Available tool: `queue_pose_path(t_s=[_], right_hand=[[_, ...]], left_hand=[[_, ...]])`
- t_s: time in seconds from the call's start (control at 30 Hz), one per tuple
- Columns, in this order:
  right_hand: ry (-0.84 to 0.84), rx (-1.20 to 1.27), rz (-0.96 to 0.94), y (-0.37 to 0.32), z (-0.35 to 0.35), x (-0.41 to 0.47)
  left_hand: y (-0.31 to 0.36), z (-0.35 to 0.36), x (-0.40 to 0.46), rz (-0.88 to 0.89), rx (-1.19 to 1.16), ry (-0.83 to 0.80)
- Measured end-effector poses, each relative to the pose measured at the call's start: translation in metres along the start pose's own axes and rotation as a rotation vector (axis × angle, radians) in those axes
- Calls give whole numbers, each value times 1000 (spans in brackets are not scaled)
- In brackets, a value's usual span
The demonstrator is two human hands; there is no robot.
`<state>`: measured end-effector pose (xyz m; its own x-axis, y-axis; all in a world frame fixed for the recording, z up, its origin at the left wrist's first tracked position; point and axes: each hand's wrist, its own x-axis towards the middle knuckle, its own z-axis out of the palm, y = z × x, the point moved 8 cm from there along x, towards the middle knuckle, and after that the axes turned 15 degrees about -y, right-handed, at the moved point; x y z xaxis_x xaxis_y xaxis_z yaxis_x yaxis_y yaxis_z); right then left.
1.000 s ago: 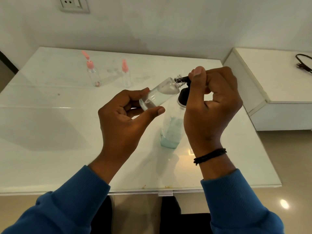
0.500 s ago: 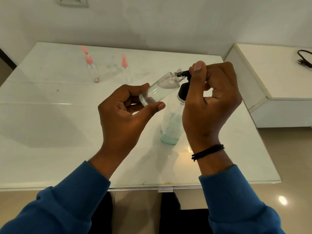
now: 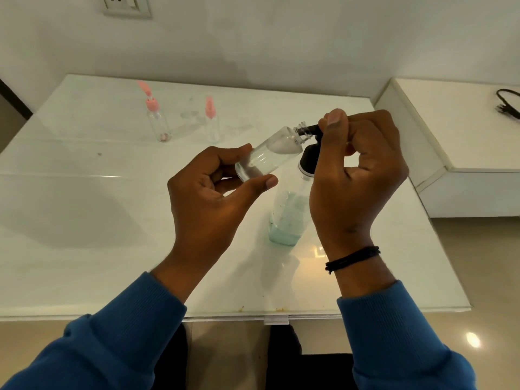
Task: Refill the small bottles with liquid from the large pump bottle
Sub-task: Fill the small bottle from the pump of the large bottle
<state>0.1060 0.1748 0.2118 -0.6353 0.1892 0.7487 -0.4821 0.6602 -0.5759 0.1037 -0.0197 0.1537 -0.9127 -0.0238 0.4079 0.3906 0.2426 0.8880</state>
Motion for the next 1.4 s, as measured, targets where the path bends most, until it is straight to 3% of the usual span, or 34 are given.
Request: queue_pose_path(t_s=[1.4], right_hand=[[3, -17, 0, 2, -3, 3]], left_hand=[[-1, 2, 0, -2, -1, -5]])
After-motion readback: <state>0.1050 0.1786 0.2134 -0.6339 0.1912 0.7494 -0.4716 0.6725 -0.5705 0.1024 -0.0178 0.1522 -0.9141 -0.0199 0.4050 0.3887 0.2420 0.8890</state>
